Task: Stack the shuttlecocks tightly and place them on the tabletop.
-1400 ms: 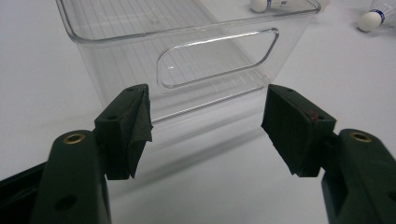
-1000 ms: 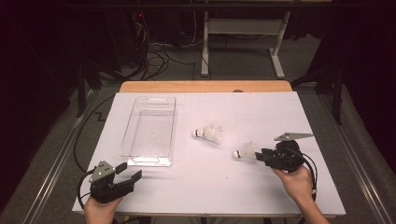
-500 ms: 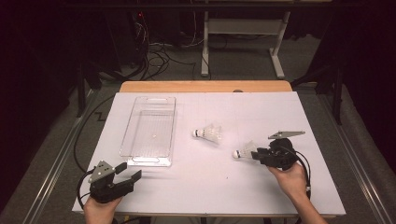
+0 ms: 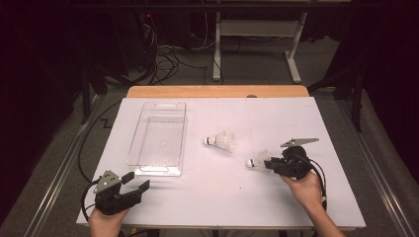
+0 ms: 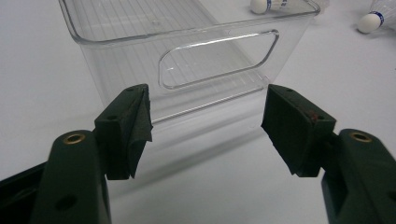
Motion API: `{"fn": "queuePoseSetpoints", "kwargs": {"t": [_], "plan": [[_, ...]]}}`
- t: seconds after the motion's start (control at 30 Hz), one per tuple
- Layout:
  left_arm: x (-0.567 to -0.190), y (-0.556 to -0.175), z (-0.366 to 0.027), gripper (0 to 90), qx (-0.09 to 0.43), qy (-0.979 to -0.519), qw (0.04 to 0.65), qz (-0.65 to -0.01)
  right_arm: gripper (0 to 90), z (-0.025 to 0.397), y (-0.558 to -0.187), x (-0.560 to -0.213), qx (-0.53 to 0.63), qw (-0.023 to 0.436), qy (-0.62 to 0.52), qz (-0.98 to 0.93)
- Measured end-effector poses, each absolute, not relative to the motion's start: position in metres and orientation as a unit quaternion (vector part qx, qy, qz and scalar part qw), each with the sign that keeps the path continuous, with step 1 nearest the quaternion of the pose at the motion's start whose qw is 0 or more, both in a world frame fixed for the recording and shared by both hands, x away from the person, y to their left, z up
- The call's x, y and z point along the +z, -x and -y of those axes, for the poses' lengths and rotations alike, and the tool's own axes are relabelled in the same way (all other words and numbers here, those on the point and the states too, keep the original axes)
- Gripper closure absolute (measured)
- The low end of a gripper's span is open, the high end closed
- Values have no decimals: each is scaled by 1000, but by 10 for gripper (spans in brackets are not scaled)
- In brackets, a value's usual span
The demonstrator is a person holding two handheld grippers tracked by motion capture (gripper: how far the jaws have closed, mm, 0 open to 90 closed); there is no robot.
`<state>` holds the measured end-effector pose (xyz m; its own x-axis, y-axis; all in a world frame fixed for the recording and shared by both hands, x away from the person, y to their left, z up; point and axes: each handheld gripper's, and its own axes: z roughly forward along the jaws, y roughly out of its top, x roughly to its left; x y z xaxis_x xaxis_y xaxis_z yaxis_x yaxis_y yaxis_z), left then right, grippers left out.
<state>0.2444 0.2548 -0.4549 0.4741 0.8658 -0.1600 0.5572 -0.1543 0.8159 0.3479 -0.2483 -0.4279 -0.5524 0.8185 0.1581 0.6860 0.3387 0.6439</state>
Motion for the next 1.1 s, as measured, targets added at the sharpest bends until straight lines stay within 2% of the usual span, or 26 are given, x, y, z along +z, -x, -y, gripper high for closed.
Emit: {"fn": "queuePoseSetpoints", "kwargs": {"t": [0.6, 1.1], "plan": [[-455, -244, -255, 333, 177, -739, 437, -481, 873, 244, -348, -428, 344, 85, -444, -823], [-455, -245, -255, 333, 177, -739, 437, -481, 900, 239, -349, -422, 349, 79, -426, -831]]}}
